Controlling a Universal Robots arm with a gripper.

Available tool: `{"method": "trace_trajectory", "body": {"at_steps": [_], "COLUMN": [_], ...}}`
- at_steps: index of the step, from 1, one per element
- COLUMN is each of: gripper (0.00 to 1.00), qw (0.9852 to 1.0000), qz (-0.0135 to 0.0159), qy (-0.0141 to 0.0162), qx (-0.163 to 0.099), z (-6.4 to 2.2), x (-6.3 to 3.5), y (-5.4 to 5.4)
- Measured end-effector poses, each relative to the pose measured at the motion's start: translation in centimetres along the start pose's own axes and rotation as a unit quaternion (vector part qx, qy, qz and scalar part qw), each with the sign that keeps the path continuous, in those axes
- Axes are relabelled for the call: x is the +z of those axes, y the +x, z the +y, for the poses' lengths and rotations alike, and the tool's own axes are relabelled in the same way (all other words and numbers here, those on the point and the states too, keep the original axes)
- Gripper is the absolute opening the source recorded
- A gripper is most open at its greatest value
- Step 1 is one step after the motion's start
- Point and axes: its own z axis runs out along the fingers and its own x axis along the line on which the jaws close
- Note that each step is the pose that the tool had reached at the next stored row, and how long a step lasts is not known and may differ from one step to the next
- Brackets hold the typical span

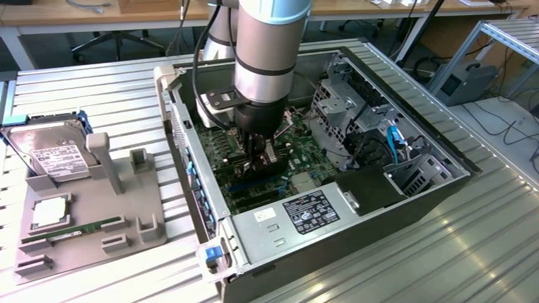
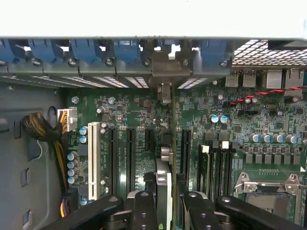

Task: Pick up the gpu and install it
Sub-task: 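Insert the gpu into the slot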

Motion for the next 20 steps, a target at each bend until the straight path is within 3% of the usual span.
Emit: {"method": "trace_trajectory", "body": {"at_steps": [5, 6, 8, 9, 13, 20], "gripper": [0.27, 0.33, 0.33, 0.40, 0.40, 0.40], "qw": [1.0000, 1.0000, 1.0000, 1.0000, 1.0000, 1.0000], "qz": [-0.0007, -0.0004, -0.0001, 0.0000, 0.0000, 0.0000], "qy": [0.0003, 0.0002, 0.0001, 0.0000, 0.0000, 0.0000], "qx": [0.000, 0.000, 0.000, 0.000, 0.000, 0.000], "z": [0.00, 0.00, 0.00, 0.00, 0.00, -0.01], "x": [0.05, 0.04, 0.01, 0.00, -0.15, -2.19], "y": [0.0, 0.0, 0.0, 0.0, 0.0, -0.2]}}
